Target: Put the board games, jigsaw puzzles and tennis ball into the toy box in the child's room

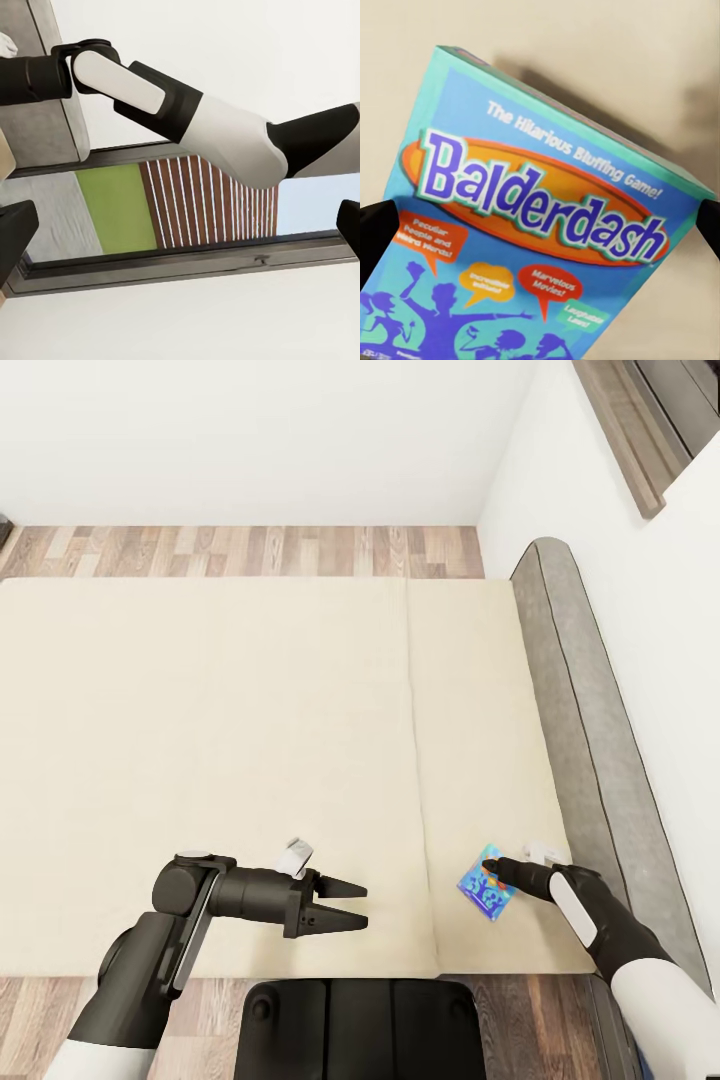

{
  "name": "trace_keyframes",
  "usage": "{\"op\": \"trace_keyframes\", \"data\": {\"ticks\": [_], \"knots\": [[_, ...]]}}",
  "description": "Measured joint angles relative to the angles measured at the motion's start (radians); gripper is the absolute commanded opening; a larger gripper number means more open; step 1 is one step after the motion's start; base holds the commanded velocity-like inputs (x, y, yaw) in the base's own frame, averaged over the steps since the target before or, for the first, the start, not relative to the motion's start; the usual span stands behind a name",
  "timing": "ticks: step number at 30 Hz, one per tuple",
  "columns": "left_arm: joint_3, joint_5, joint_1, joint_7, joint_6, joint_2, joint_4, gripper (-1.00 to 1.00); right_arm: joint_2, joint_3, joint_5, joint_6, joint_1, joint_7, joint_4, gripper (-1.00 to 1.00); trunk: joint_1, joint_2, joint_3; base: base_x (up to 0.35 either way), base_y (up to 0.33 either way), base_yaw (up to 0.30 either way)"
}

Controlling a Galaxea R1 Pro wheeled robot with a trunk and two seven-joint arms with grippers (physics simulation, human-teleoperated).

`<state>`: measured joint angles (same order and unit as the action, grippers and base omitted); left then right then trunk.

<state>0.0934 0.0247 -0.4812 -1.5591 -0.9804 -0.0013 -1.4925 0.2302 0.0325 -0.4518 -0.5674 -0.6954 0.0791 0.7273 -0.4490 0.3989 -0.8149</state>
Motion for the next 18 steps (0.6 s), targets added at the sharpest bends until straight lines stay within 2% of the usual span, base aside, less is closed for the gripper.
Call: {"op": "trace_keyframes", "data": {"ticks": [16, 18], "knots": [[0.000, 0.000, 0.000, 0.000, 0.000, 0.000, 0.000, 1.00, 0.001, 0.000, -0.011, -0.003, 0.000, 0.002, -0.007, 1.00, 0.000, 0.000, 0.003, 0.000, 0.000, 0.000], [0.000, 0.000, 0.000, 0.000, 0.001, 0.000, 0.000, 1.00, 0.001, 0.000, 0.000, -0.003, 0.001, 0.000, -0.019, 1.00, 0.000, 0.000, 0.006, 0.000, 0.000, 0.000]]}}
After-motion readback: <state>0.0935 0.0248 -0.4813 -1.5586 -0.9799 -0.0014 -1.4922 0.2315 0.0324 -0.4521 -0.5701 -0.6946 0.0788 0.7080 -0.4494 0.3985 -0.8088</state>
